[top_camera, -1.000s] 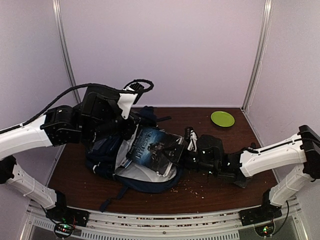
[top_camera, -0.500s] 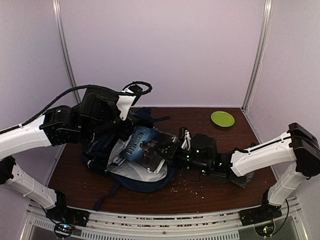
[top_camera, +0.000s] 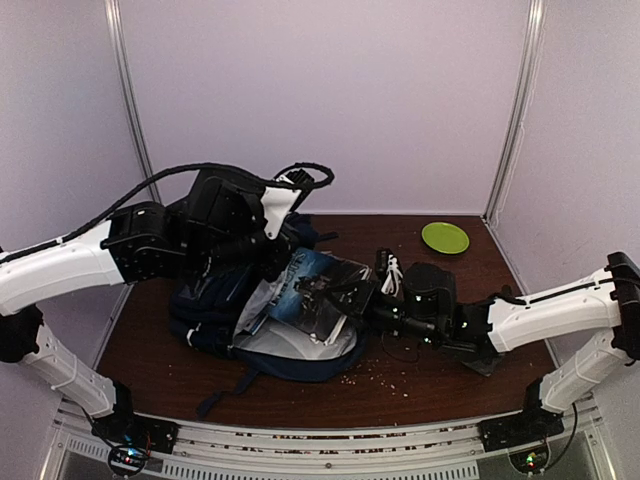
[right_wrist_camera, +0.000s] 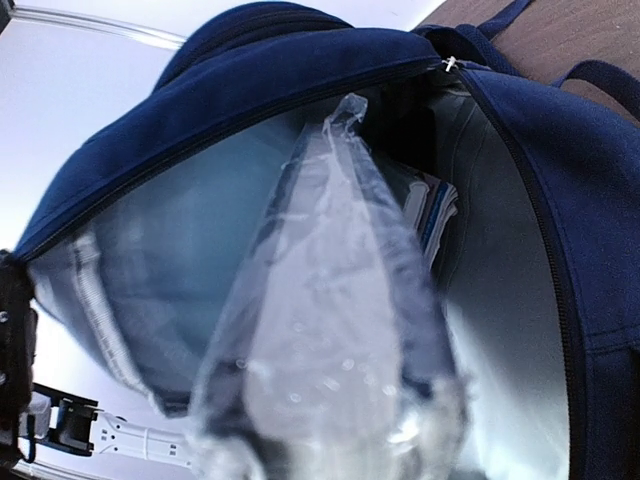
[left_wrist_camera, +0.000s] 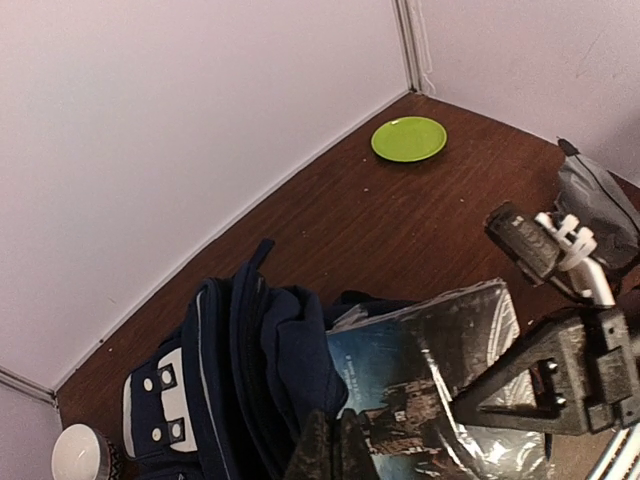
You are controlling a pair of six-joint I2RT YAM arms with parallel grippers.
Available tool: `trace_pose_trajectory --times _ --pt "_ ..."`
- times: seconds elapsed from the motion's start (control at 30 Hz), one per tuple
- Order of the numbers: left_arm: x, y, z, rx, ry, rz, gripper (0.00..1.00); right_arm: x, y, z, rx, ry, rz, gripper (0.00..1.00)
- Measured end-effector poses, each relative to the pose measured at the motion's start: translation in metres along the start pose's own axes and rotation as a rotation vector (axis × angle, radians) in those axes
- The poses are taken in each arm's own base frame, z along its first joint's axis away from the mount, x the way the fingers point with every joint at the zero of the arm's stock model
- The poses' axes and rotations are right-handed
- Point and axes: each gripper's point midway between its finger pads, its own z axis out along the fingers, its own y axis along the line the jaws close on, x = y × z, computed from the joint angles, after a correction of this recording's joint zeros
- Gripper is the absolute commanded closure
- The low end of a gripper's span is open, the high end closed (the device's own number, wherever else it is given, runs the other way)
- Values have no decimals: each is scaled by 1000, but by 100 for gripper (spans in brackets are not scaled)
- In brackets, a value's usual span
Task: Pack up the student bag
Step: Place the book in the student bag.
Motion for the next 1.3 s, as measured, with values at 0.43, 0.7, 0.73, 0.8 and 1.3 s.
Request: trace_pose_trajectory --times 0.43,0.7,0.73,0.8,1.3 --pt "-18 -38 -10 150 -31 -36 100 0 -34 36 62 -57 56 100" --pt "-17 -47 -8 194 -21 -66 100 7 -35 70 49 -54 118 100" --pt "-16 -49 -7 199 -17 -71 100 9 -35 75 47 -50 125 95" --pt "-14 -52 -5 208 -9 -77 100 12 -35 81 44 -41 136 79" --pt "-13 -52 -1 197 -7 -97 100 8 -33 60 124 19 93 36"
